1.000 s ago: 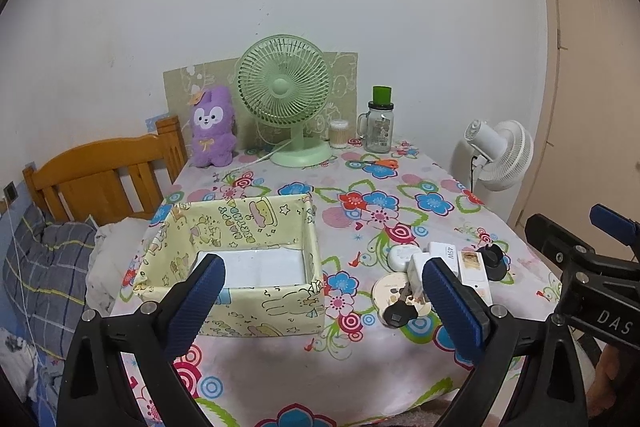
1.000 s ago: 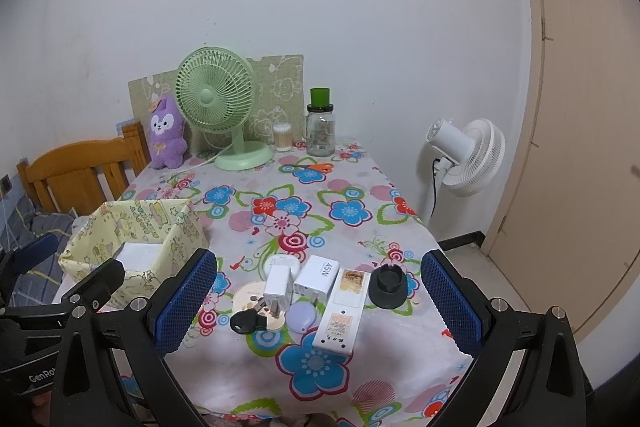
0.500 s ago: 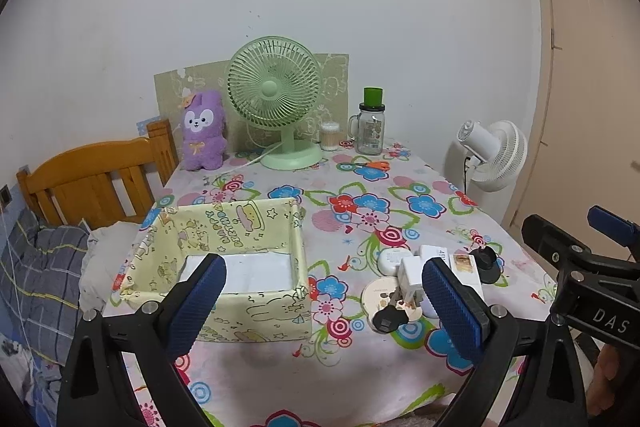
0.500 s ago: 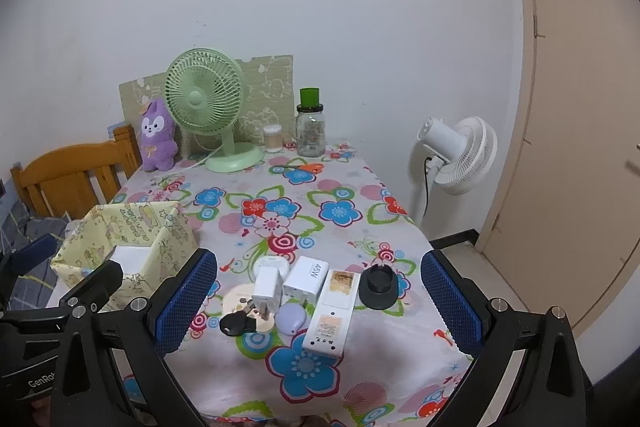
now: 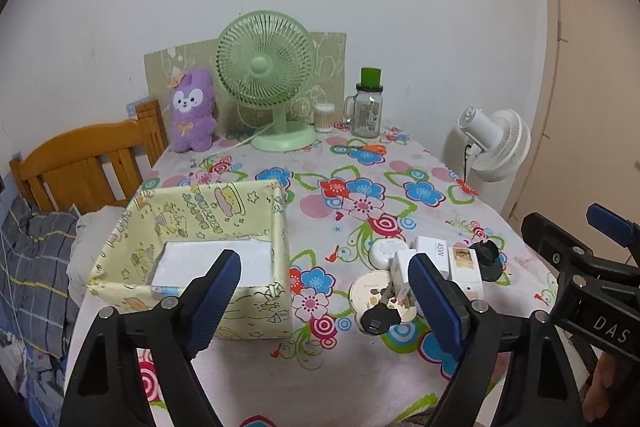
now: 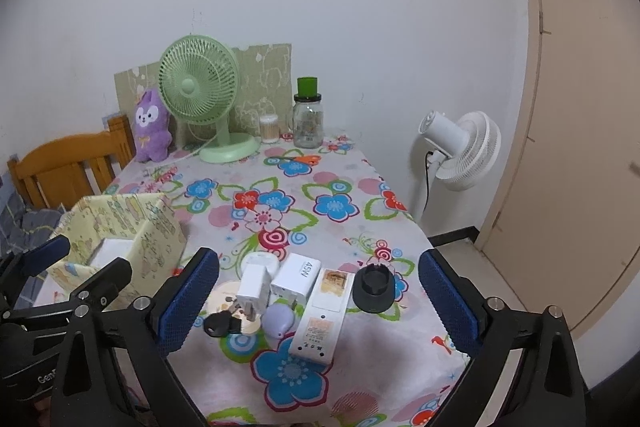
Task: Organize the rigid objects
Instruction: 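Grasp the white plug charger with the left tool while the right tool grasps the white power bank, then carry the charger with the left tool while the right tool carries the power bank over the fabric box, then lower the charger into the box and open the left tool while the right tool releases the power bank inside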
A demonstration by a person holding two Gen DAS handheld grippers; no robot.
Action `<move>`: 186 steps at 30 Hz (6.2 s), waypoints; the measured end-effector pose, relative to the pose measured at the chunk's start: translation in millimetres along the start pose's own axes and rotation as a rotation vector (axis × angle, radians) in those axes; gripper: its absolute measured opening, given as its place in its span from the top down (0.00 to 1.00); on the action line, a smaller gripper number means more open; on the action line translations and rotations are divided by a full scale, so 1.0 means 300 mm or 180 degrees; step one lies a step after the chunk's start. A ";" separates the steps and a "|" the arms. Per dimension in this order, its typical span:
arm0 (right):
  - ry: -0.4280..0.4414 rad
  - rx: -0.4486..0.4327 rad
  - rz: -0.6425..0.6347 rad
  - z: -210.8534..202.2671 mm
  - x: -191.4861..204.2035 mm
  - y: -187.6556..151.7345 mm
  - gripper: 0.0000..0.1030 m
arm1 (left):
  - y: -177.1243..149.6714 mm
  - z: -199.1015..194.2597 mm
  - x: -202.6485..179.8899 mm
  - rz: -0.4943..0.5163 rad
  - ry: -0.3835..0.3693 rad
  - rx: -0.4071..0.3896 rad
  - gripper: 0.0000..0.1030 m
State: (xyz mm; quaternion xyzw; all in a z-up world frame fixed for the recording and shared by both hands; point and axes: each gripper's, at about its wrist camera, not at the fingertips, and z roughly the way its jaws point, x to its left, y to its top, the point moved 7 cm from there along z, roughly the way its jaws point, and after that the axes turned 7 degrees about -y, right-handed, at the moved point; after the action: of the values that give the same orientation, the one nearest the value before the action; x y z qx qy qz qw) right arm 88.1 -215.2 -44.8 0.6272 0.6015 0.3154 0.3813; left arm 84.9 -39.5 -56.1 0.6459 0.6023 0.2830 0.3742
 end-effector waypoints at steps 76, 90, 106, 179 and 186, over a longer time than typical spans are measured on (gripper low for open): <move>0.0005 0.1278 0.0395 0.475 0.006 -0.242 0.52 | -0.161 0.439 -0.232 0.0468 -0.0451 0.0751 0.76; 0.0068 0.1086 0.0360 0.375 0.021 -0.175 0.52 | -0.110 0.343 -0.216 0.0390 -0.0394 0.0649 0.76; 0.0050 0.0879 0.0249 0.257 0.050 -0.097 0.52 | -0.048 0.235 -0.171 0.0258 -0.0405 0.0548 0.76; 0.0595 0.1299 -0.0392 0.353 0.850 0.021 0.52 | 0.011 0.255 0.544 -0.0103 0.0095 0.0996 0.76; 0.0412 0.1359 -0.0494 0.374 0.839 -0.010 0.52 | -0.029 0.294 0.540 -0.0111 0.0055 0.1105 0.76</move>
State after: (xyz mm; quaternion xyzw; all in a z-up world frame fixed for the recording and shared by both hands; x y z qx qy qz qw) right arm 202.0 24.2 -120.6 0.6239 0.7242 0.1904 0.2238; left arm 170.4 108.3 -126.6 0.6877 0.6565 0.1737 0.2567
